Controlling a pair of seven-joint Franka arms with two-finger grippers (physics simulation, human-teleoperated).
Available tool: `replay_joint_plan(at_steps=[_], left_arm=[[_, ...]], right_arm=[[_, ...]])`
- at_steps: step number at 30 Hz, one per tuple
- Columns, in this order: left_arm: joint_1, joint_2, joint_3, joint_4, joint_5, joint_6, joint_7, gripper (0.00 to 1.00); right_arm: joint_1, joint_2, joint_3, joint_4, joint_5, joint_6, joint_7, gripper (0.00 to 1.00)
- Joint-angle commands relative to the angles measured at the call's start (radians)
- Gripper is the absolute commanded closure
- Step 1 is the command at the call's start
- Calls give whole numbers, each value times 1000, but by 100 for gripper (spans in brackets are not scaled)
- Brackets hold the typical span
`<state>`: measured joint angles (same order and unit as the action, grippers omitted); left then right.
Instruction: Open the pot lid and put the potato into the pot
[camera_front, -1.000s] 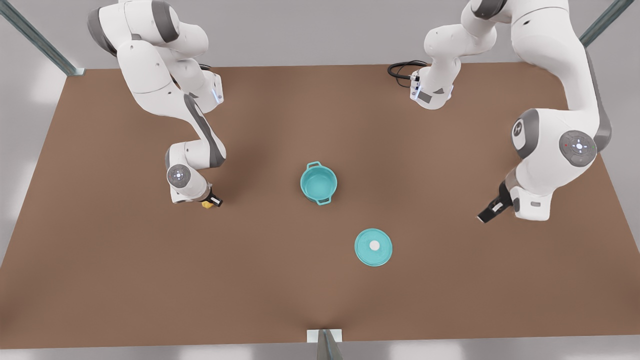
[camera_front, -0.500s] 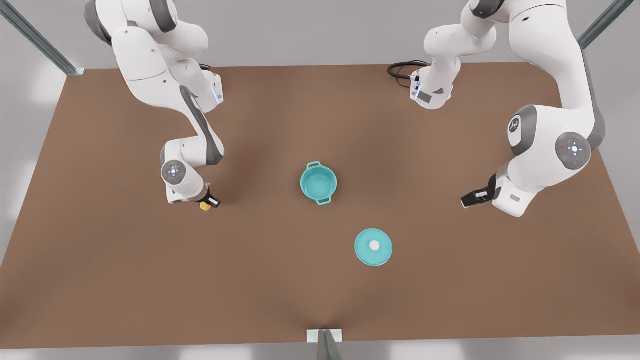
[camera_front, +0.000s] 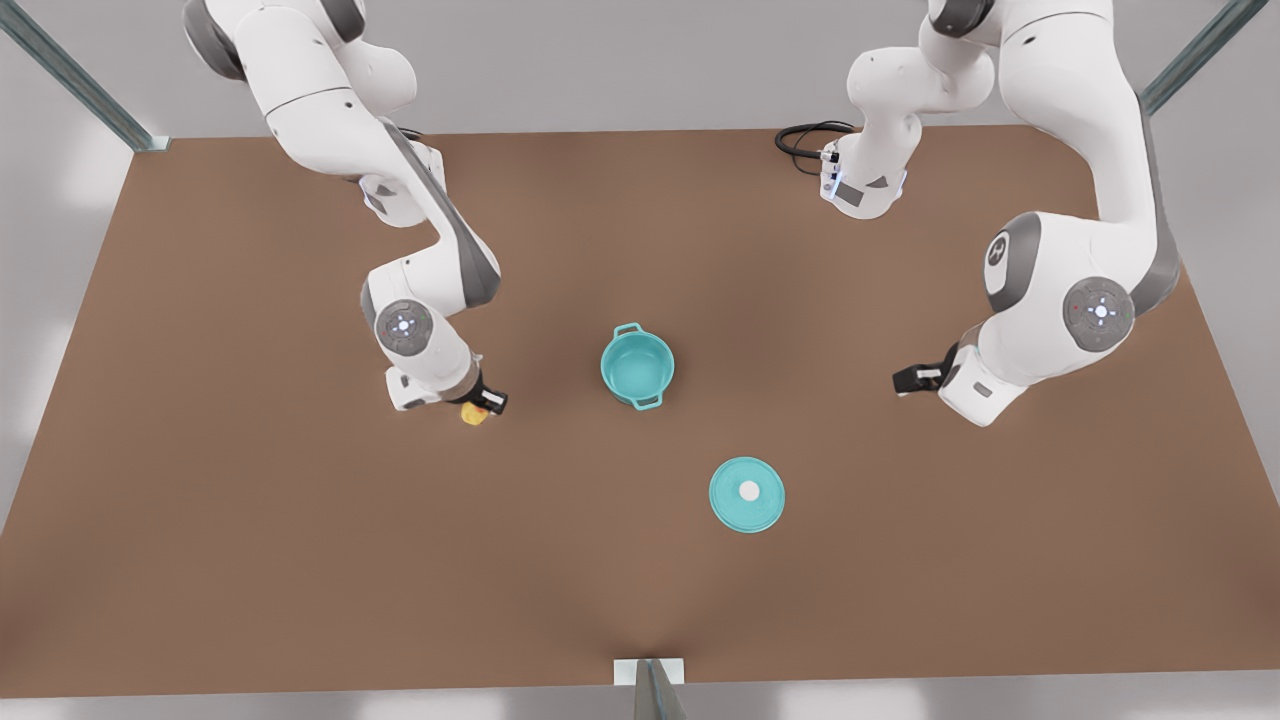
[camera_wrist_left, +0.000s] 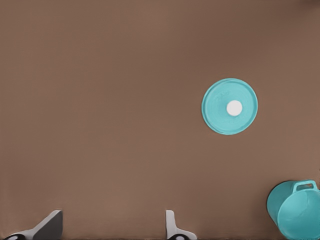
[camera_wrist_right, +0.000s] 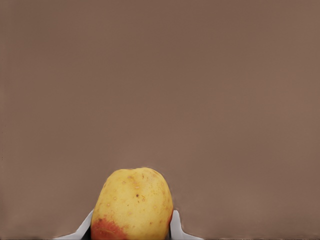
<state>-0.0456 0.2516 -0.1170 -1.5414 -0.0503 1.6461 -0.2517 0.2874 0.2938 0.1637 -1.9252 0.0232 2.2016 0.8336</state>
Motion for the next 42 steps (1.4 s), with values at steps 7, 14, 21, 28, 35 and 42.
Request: replay_joint_plan(at_steps=[7, 14, 21, 28, 35, 42], left_arm=[[-14, -17, -27, 98, -57, -104, 75, 0], [26, -51, 56, 118, 3, -86, 83, 0], [75, -38, 57, 135, 12, -52, 84, 0], [73, -14, 50, 144, 23, -52, 81, 0], [75, -14, 50, 142, 24, -54, 81, 0], [73, -14, 50, 141, 24, -54, 81, 0]], right_arm=[[55, 28, 129, 103, -3, -98, 452, 45], [151, 157, 129, 322, -3, -98, 558, 45], [263, 258, 129, 319, -54, -59, 639, 45], [259, 324, 119, 322, -89, 7, 647, 45], [269, 392, 120, 399, -114, 10, 677, 44], [292, 387, 123, 399, -114, 9, 702, 44]])
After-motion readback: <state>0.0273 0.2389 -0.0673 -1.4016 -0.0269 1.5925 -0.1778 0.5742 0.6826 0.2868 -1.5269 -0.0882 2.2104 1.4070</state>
